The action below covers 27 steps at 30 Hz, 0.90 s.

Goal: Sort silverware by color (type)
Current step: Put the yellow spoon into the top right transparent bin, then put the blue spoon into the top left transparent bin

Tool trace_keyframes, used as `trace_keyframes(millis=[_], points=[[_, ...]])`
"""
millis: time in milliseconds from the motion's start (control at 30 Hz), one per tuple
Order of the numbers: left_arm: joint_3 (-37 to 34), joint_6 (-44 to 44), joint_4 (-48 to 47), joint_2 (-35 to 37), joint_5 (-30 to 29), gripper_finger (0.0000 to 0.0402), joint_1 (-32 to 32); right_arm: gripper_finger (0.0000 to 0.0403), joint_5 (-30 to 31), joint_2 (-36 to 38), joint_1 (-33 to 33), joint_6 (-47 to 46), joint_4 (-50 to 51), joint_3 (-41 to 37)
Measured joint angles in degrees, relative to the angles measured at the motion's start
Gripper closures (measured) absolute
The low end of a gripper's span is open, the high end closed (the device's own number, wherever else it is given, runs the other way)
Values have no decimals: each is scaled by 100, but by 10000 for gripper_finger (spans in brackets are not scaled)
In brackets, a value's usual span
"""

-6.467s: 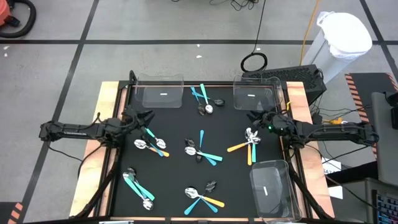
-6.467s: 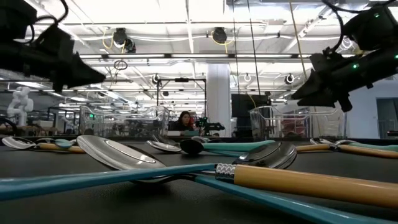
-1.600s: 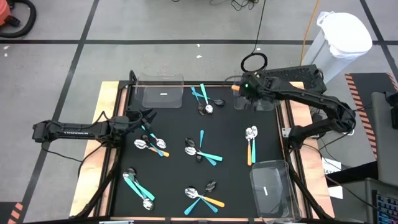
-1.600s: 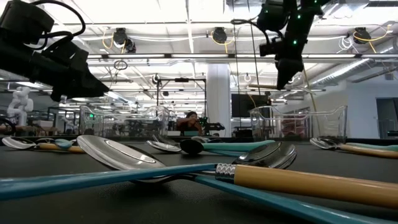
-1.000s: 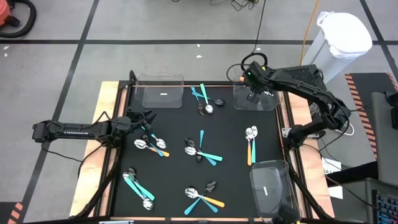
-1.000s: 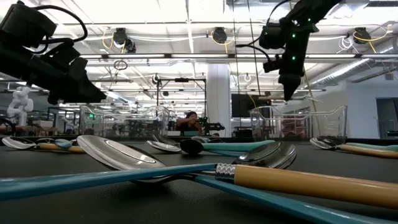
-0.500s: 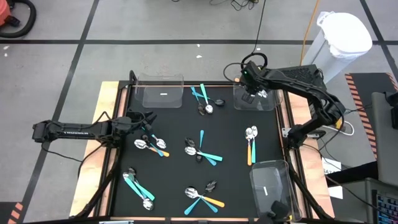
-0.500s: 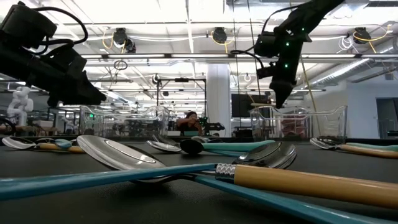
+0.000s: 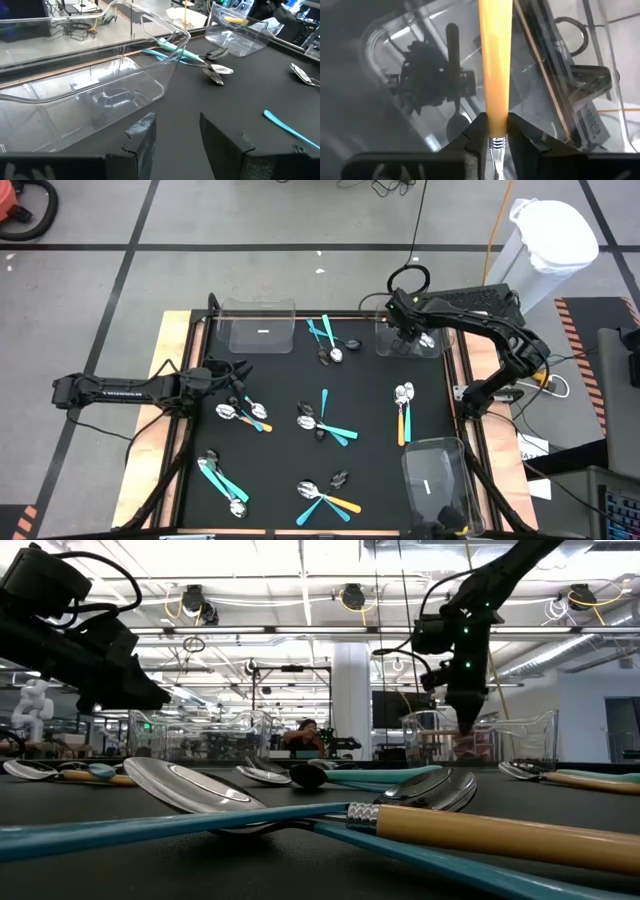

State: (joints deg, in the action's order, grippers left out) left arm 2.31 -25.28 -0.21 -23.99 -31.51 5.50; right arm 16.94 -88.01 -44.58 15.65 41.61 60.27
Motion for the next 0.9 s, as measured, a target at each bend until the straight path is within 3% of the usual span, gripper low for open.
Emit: trace_keyframes(millis=[367, 600, 667, 833, 900], points=[[0, -109, 75, 0, 47, 246, 0, 217, 271, 97, 21, -656, 163, 137], [0, 641, 1015, -7, 1361, 246, 0, 208, 223, 779, 601, -817, -275, 346], [0, 729, 1267, -23, 1447, 246, 0, 212, -44, 995, 795, -974, -563, 380], [0, 810, 1789, -142, 1386, 246, 0, 222, -1469, 1151, 1233, -1647, -967, 380], [0, 815, 1883, -238, 1384, 246, 0, 225, -1603, 1048, 1480, -1803, -1071, 376]])
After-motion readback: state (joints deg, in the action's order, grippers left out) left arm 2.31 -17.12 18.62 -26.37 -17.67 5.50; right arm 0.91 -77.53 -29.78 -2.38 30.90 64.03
